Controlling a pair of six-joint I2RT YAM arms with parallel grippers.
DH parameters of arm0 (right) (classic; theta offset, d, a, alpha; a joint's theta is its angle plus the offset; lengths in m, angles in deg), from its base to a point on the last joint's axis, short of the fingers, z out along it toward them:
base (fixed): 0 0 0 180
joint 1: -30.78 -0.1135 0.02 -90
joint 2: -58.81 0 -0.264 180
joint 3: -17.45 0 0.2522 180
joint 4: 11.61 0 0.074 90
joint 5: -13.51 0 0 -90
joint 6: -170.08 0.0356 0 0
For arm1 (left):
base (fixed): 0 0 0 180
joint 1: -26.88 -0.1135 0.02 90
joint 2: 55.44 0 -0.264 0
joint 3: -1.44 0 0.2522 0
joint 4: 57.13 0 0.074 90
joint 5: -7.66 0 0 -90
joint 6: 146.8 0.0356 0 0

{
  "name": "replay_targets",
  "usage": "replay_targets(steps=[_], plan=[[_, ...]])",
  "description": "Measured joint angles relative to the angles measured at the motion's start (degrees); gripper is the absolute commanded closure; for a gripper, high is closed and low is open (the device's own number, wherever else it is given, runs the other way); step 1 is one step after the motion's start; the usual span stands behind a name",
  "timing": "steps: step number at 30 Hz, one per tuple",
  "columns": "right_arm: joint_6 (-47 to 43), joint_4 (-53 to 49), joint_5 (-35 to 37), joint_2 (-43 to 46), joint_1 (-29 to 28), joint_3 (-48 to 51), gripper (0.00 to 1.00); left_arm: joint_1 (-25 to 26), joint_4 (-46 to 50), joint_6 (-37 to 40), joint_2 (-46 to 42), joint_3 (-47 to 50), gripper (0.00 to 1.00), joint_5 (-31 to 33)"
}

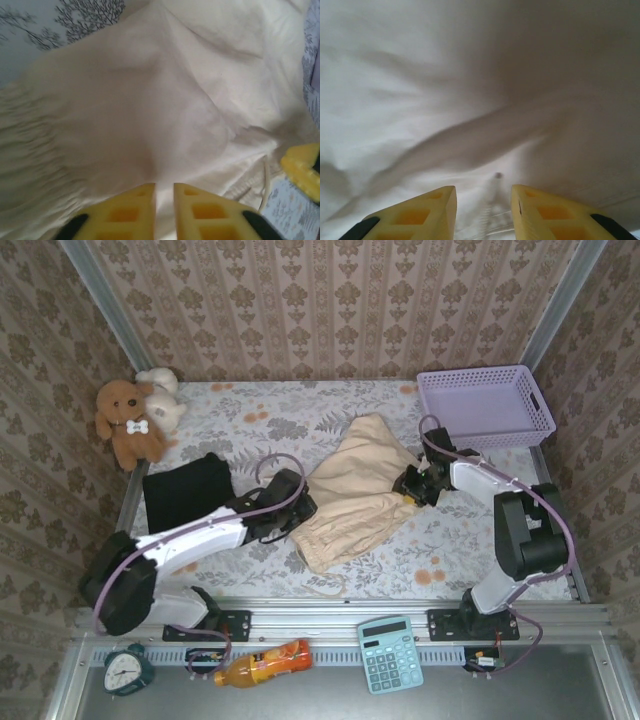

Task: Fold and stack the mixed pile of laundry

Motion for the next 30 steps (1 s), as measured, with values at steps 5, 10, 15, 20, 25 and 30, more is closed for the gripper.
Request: replay_targets(steps=[5, 10, 15, 20, 25, 30], plan=[[2.82, 2.49, 0.0, -0.52, 0.0, 4.44, 0.64, -1.86, -4.52, -0.33, 6.73, 0.7, 0.94, -0.61], [6.82, 4.87, -0.22, 3.06, -1.46, 7.82, 0.63, -9.03, -5.99, 3.39, 11.82, 2.14, 0.87, -3.74], [10.25, 4.22, 0.92, 6.93, -6.45, 7.72, 0.66, -17.62, -1.11, 14.99, 19.39, -9.42, 0.47, -10.51], [11.65, 2.05, 4.74, 10.29, -10.95, 1.84, 0.71, -23.3, 7.96, 28.92, 24.11, -27.19, 0.0, -16.02], [9.9, 1.7, 7.67, 5.09, -15.76, -9.18, 1.0, -26.67, 14.84, 36.85, 19.54, -31.61, 0.0, -19.02], [6.43, 0.63, 8.57, -9.27, -17.94, -20.68, 1.0, -30.38, 16.02, 34.91, 9.35, -20.5, 0.01, -22.53]])
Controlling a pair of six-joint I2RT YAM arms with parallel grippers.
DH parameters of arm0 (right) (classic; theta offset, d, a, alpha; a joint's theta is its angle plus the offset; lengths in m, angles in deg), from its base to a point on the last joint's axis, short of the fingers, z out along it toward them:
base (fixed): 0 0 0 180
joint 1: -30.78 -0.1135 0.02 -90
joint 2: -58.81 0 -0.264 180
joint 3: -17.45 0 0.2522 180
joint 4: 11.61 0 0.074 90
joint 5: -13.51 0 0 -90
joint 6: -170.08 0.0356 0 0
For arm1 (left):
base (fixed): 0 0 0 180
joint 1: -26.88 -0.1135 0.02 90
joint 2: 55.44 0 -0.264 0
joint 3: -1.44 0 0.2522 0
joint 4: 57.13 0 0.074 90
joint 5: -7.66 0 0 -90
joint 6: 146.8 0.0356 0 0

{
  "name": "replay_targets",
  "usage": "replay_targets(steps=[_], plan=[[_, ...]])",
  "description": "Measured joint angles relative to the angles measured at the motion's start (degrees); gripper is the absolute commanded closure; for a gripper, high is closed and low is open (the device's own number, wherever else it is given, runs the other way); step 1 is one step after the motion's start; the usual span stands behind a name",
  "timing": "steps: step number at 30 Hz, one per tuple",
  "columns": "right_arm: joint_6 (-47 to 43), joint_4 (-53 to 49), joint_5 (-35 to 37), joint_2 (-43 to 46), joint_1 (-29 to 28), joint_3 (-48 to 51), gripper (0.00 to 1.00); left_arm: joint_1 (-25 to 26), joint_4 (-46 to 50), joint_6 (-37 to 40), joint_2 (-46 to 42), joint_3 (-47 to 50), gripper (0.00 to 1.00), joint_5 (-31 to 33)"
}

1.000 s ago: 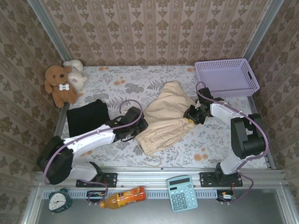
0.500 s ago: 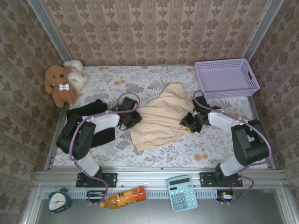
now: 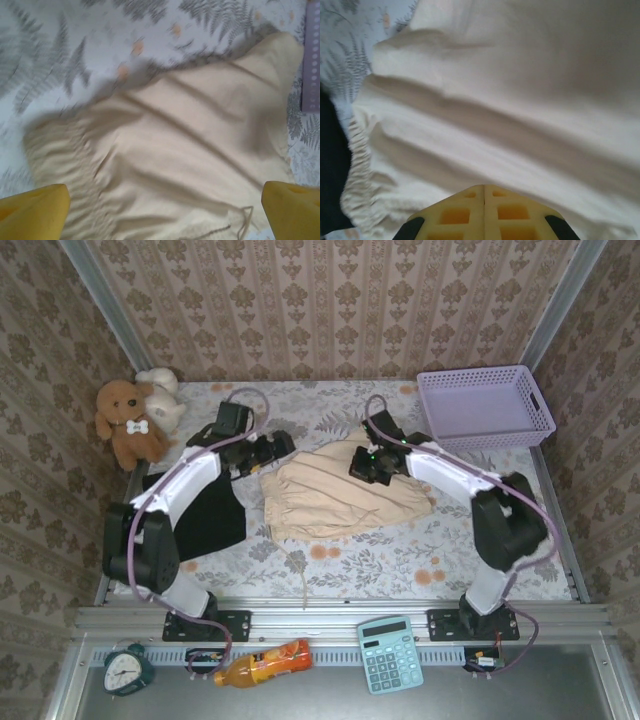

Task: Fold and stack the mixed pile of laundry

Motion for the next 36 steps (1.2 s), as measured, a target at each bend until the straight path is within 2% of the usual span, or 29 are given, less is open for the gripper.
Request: replay_targets(steps=[3, 8, 15, 22, 36], plan=[[-2.27, -1.42, 0.09, -7.85, -0.13, -4.61, 1.0, -1.07, -1.29, -4.61, -4.24, 8.57, 0.04, -0.28], [-4.83, -4.31, -0.87, -16.33, -0.33, -9.03, 1.0, -0.04, -6.4, -14.27, -7.52, 20.85, 0.08, 0.7], [-5.57, -4.46, -1.86, -17.35, -0.22, -10.73, 1.0, 3.21, -18.38, -23.67, -9.66, 31.41, 0.17, 3.93], [-5.57, -4.44, -2.82, -17.38, -0.24, -10.67, 1.0, 2.64, -19.26, -26.23, -5.53, 31.08, 0.35, 4.07], [-6.64, -3.93, -3.13, -17.31, -0.33, -10.08, 1.0, 4.61, -7.5, -25.73, 1.31, 21.16, 0.36, 5.73]])
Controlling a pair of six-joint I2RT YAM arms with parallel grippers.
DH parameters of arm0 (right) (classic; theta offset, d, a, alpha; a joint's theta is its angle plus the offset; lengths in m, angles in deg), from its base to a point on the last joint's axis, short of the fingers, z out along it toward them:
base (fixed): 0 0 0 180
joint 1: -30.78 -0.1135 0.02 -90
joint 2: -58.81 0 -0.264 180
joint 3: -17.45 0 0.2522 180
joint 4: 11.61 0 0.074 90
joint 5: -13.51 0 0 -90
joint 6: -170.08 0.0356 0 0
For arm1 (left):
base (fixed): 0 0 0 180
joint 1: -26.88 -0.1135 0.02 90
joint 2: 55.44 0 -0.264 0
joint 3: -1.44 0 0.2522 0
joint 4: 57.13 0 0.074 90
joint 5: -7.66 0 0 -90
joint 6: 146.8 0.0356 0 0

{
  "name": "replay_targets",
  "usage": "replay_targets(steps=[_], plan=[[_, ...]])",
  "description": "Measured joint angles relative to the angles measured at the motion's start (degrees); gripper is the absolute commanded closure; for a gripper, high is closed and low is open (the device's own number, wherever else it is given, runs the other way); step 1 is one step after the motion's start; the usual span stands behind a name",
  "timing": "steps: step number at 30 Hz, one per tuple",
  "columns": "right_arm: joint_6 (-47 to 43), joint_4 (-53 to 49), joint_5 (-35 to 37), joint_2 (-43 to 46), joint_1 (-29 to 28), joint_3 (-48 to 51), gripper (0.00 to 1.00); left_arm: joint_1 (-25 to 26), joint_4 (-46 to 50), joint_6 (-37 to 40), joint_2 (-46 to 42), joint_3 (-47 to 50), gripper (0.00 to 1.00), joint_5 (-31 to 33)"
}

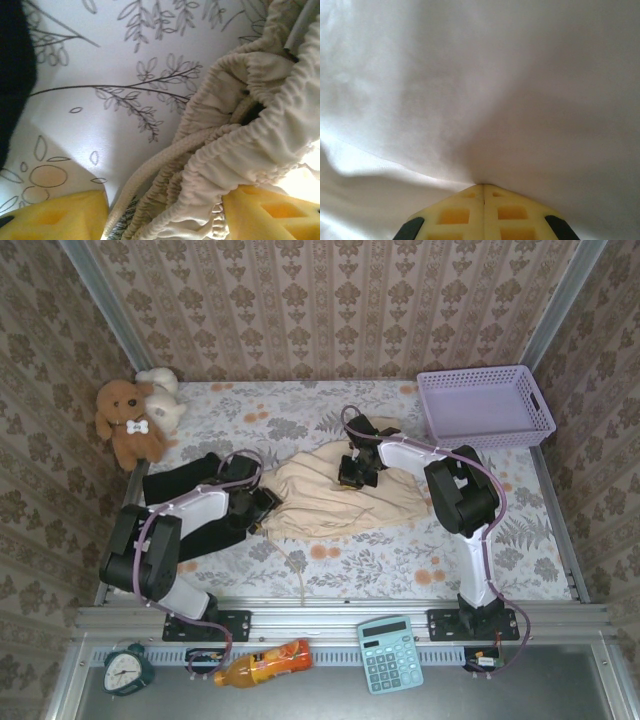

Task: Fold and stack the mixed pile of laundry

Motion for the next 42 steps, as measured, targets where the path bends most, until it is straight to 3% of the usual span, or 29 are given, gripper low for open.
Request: replay_targets(steps=[12, 18, 20, 23, 25, 26, 35, 39, 42], plan=[[0.04, 1.46, -0.04, 0.5, 0.0, 1.2, 1.0, 6.78, 1.07, 4.81, 2.99, -5.33, 0.38, 5.2], [0.04, 1.75, -0.15, 0.55, 0.0, 1.42, 1.0, 11.28, -10.43, 6.51, 6.82, -8.22, 0.59, -0.79], [0.04, 1.84, -0.15, 0.63, 0.0, 1.55, 1.0, 11.39, -11.78, 7.26, 7.37, -8.98, 0.72, -1.68], [0.02, 1.81, 0.02, 0.7, 0.0, 1.55, 1.0, 11.06, -11.96, 8.48, 7.91, -10.21, 0.78, -2.14], [-0.02, 1.66, 0.35, 0.79, 0.0, 1.55, 1.0, 10.64, -11.5, 9.68, 7.89, -10.8, 0.97, -2.21], [-0.07, 1.57, 0.59, 0.85, 0.0, 1.55, 1.0, 10.43, -11.26, 10.08, 7.85, -10.95, 1.0, -2.21], [-2.34, -4.26, 5.09, 3.26, 1.2, 1.86, 0.92, 6.6, -5.11, 13.86, 0.28, -10.6, 1.0, -0.59], [-2.8, -5.95, 5.6, 8.0, 1.33, 4.35, 1.0, 5.64, -1.64, 15.89, -4.15, -10.71, 1.0, 1.25], [-2.95, -6.16, 5.33, 10.64, 0.22, 5.09, 1.0, 5.46, 0.85, 17.38, -4.68, -11.47, 1.0, 1.92]])
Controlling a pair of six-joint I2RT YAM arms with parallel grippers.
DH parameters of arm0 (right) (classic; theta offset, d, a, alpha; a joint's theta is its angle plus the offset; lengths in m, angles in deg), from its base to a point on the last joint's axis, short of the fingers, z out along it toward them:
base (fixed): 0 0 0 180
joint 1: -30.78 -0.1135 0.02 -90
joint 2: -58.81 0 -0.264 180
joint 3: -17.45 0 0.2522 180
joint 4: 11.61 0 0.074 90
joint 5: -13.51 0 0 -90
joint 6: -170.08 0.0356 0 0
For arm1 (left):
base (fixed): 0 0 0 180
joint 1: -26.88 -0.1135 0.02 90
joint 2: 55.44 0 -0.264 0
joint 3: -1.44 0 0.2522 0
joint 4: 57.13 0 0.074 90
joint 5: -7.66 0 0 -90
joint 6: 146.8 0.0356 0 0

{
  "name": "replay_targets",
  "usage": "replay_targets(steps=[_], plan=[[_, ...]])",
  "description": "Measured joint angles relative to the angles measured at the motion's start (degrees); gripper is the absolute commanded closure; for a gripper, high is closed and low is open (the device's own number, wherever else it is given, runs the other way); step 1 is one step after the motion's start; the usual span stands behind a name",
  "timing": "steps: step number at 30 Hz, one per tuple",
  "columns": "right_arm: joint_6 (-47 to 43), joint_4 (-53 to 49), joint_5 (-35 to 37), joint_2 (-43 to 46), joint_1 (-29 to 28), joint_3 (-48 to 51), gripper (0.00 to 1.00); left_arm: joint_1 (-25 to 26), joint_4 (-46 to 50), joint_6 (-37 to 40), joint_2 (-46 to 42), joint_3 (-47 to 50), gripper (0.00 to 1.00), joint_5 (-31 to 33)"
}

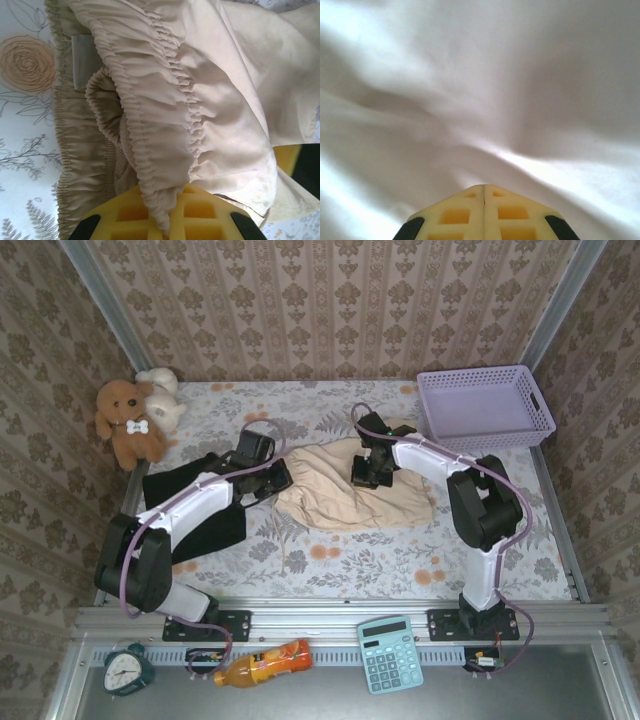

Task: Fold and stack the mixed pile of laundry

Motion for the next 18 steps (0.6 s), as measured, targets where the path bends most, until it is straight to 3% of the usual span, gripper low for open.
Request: replay_targets(steps=[7, 16, 18], plan=[[2.62, 4.72, -3.74, -3.82, -4.0, 1.51, 1.0, 0.0, 5.42, 2.75, 0.2, -3.19, 1.0, 0.52], [4.55, 7.76, -9.7, -11.39, -6.29, -6.19, 1.0, -0.66, 16.24, 10.56, 1.07, -15.06, 1.0, 1.86], [4.48, 7.78, -10.29, -10.05, -5.88, -4.87, 0.93, -0.74, 19.15, 12.9, 2.21, -18.25, 1.0, 2.01]])
